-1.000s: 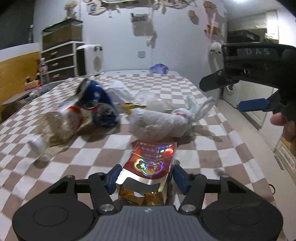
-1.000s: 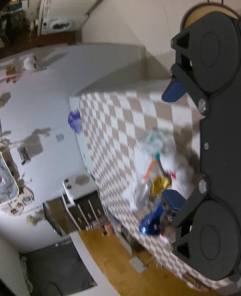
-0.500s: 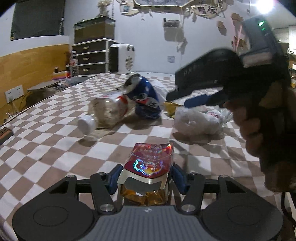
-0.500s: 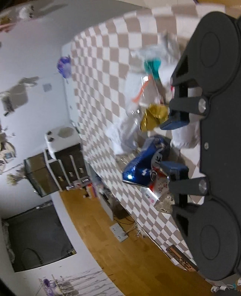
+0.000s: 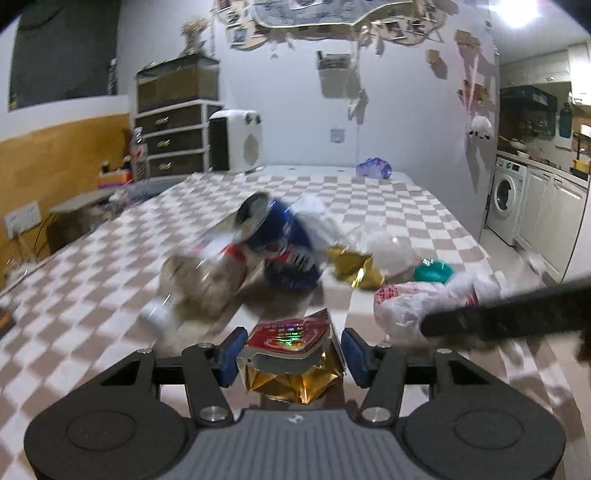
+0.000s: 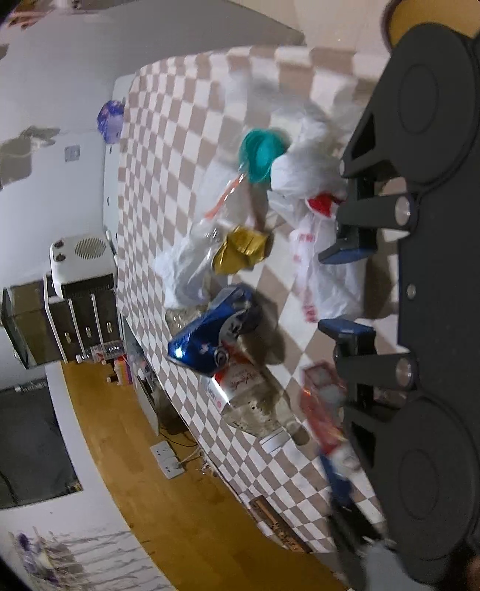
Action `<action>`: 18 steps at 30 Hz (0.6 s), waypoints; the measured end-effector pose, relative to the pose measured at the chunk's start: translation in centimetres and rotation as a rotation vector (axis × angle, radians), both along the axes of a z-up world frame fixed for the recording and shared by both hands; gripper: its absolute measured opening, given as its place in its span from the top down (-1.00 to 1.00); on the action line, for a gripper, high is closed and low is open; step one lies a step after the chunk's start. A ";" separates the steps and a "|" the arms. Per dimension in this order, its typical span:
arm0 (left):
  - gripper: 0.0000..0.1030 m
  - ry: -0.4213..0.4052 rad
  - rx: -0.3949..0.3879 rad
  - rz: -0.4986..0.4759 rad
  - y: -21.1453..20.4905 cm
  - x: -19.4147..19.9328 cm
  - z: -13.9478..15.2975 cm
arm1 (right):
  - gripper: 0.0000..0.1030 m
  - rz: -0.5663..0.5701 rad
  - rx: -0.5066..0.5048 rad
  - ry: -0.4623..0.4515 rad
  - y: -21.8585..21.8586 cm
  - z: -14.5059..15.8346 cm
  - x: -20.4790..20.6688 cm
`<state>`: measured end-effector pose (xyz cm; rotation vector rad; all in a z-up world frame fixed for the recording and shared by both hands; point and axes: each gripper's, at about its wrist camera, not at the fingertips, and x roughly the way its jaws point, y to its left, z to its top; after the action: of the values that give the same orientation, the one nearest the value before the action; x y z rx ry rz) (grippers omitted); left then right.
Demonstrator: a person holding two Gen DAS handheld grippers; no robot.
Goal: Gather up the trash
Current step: 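Lift the red snack box with the left tool while the right tool reaches the white plastic bag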
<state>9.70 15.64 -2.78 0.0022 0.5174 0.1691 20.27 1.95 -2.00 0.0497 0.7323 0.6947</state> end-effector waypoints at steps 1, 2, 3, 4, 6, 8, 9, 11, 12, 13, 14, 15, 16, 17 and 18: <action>-0.09 0.000 0.002 -0.010 -0.1 0.9 0.0 | 0.32 -0.010 0.007 0.003 -0.6 0.0 -0.1; -0.09 -0.001 0.003 -0.024 -0.2 1.7 0.0 | 0.32 -0.019 0.016 0.002 -1.2 0.0 -0.1; -0.09 -0.002 0.001 -0.037 -0.4 2.4 0.0 | 0.31 -0.026 0.023 0.003 -1.5 0.0 -0.2; -0.09 -0.002 -0.004 -0.048 -0.5 3.1 -0.1 | 0.30 -0.032 0.032 0.007 -2.0 -0.1 -0.2; -0.09 0.003 -0.021 -0.066 -0.5 4.3 -0.1 | 0.30 -0.049 0.037 0.009 -2.5 -0.4 0.0; -0.09 0.004 -0.040 -0.066 -0.2 5.0 -0.2 | 0.28 -0.070 0.047 0.023 -3.3 -0.7 0.1; -0.09 0.003 -0.049 -0.061 0.1 5.3 -0.2 | 0.28 -0.074 0.059 0.031 -3.6 -0.8 0.2; -0.09 0.000 -0.070 -0.045 0.8 5.7 -0.1 | 0.28 -0.077 0.097 0.043 -4.5 -0.8 0.0; -0.09 -0.004 -0.085 -0.038 1.1 5.9 -0.1 | 0.25 -0.082 0.120 0.047 -5.0 -0.7 -0.2; -0.09 -0.012 -0.101 -0.032 1.5 6.0 0.1 | 0.22 -0.087 0.142 0.051 -5.6 -0.7 -0.4; -0.09 -0.019 -0.114 -0.026 1.8 6.2 0.4 | 0.21 -0.095 0.159 0.057 -6.0 -0.8 -0.4; -0.09 -0.026 -0.126 -0.021 2.1 6.4 0.7 | 0.20 -0.107 0.178 0.066 -6.4 -0.8 -0.3; -0.09 -0.033 -0.139 -0.020 2.3 6.6 1.0 | 0.20 -0.117 0.189 0.070 -6.7 -0.8 -0.2; -0.09 -0.038 -0.152 -0.022 2.5 7.0 1.4 | 0.21 -0.125 0.189 0.067 -6.9 -0.9 0.0; -0.09 -0.040 -0.163 -0.028 2.6 7.6 1.7 | 0.24 -0.134 0.182 0.063 -7.0 -1.0 0.2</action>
<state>17.27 18.26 -1.07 -0.1529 0.4902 0.0995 20.45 -5.04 -2.95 0.2852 0.7173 0.6323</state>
